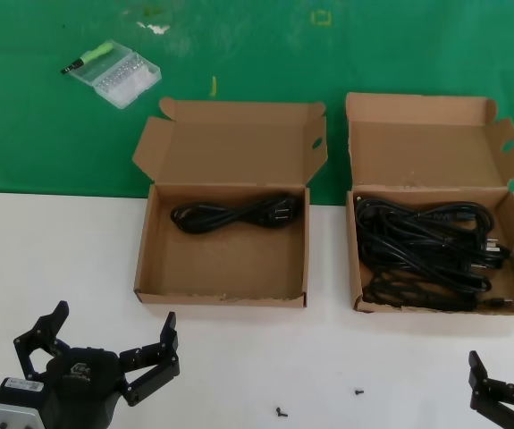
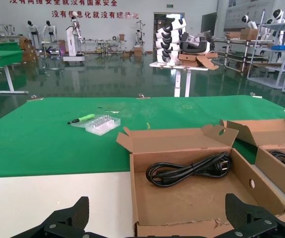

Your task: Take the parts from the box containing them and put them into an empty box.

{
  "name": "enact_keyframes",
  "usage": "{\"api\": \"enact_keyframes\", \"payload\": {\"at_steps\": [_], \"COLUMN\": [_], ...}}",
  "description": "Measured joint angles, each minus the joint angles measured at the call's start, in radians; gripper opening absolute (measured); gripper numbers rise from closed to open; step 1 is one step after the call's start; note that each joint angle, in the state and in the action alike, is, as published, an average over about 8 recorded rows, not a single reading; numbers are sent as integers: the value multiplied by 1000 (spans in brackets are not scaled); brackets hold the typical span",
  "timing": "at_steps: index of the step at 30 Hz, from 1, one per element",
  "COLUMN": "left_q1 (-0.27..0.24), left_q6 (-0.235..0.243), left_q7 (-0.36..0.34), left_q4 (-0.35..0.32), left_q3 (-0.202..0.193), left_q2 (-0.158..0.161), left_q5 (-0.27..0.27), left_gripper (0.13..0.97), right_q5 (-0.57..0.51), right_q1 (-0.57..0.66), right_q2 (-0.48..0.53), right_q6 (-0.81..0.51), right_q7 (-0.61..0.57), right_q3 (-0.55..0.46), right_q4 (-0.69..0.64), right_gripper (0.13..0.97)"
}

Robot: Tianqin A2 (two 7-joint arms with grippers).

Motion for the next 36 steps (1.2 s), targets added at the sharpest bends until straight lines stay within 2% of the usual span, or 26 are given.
{"api": "enact_keyframes", "payload": {"at_steps": [36], "left_q1": [0], "left_q6": [0], "left_q7": [0], "left_q4": [0], "left_q3": [0], "left_q2": [0], "left_q5": [0], "left_gripper": [966], "right_q5": [0], "right_q1": [0], "right_q2": [0], "right_q6": [0], "right_q7": [0], "right_q3": [0], "right_q4": [0], "right_gripper": [966]}}
